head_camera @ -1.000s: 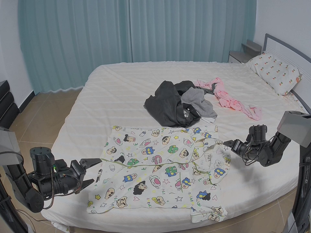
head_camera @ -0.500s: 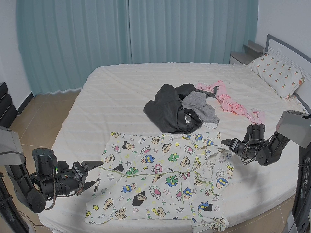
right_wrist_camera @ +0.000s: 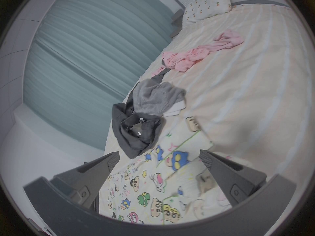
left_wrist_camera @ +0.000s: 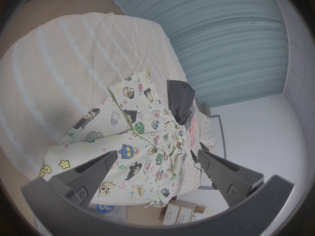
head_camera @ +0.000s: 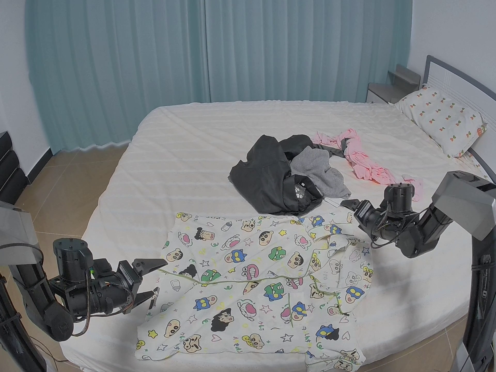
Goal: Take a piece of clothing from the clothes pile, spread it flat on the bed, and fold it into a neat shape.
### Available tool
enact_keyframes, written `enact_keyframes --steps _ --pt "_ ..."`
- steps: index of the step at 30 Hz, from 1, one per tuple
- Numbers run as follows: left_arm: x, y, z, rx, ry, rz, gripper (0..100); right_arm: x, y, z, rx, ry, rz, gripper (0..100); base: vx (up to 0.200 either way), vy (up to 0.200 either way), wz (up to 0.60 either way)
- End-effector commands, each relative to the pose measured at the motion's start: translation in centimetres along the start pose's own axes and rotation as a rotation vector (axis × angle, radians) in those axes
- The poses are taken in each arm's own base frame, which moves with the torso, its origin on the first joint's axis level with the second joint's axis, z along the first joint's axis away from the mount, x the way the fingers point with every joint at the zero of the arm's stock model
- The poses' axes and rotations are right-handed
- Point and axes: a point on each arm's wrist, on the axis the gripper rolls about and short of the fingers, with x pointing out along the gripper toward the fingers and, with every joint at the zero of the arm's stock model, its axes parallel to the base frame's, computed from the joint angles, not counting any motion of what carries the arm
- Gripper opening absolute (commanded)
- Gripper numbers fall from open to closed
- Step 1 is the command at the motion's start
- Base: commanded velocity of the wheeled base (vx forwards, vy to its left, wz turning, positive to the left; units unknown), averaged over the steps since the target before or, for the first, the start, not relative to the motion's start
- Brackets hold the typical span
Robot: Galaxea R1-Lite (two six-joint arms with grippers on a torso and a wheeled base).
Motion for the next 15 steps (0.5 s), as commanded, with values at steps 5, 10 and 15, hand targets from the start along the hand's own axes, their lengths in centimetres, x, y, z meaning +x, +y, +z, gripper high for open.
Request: enact_keyframes --steps 5,10,15 --pt "0.2 0.3 -0.1 -0.005 0.006 0.015 100 4.8 -0.7 -4.5 -0.021 0.077 -0.050 100 0.000 0.000 0.00" --pt "0.3 0.5 -0.2 -0.009 0.009 0.024 100 5.7 -1.4 -4.8 -0.020 0.070 -0.078 100 0.000 0.000 0.00" --pt "0.3 0.5 -0.2 -0.010 0.010 0.025 100 6.3 -1.4 -4.8 -0.022 0.072 -0.080 100 0.000 0.000 0.00"
